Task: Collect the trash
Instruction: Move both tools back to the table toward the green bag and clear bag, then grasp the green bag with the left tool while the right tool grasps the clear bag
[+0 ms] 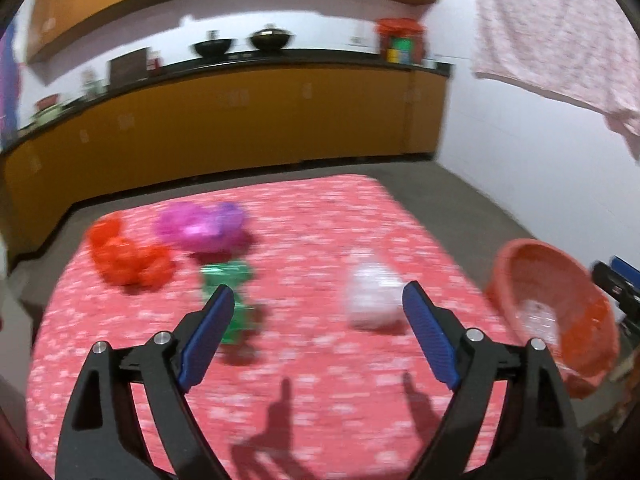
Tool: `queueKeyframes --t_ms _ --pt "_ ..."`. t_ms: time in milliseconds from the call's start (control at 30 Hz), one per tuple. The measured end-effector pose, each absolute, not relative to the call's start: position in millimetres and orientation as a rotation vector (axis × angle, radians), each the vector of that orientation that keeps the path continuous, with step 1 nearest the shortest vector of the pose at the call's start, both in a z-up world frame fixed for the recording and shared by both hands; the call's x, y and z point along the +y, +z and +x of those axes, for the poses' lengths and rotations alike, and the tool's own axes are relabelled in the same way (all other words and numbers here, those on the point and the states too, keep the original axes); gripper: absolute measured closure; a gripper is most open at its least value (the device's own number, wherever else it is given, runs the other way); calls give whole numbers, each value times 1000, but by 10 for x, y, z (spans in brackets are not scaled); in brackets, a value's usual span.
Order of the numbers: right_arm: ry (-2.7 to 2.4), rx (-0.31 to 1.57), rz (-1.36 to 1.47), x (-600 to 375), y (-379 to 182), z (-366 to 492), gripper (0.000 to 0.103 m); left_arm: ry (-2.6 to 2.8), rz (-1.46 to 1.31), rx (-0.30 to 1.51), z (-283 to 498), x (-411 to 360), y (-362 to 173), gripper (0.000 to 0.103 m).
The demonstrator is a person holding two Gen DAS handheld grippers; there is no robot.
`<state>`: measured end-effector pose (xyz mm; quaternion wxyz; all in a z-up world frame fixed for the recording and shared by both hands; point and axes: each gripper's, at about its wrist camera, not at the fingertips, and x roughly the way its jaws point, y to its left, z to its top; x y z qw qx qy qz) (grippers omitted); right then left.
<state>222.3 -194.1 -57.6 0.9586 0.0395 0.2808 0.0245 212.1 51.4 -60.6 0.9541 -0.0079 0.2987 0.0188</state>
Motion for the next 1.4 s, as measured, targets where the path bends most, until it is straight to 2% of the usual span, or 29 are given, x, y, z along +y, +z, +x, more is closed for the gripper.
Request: queueKeyframes --t_ms 167,433,500,600,700,767,833,1400 --pt "143 589 83 -1505 -586 2316 29 155 -49 641 2259 963 -694 17" --pt "239 626 31 -956 -649 2459 29 224 -61 730 2642 1171 -912 18" --pt "241 635 26 -932 -673 2479 29 229 -42 765 2764 1180 -985 20" --pt "232 648 28 -932 -697 2540 29 226 -31 814 2901 1211 -1096 27" --pt "228 654 25 -932 -721 2581 29 214 -48 854 3002 1262 -1191 38" --pt "228 654 17 -922 -733 2590 29 198 -79 879 3041 1305 -1244 55" --pt "230 658 11 -891 -744 2606 29 188 -105 883 3036 1343 -1269 65" --pt "305 742 -65 -54 -940 3033 29 227 -145 735 2150 1889 -912 67"
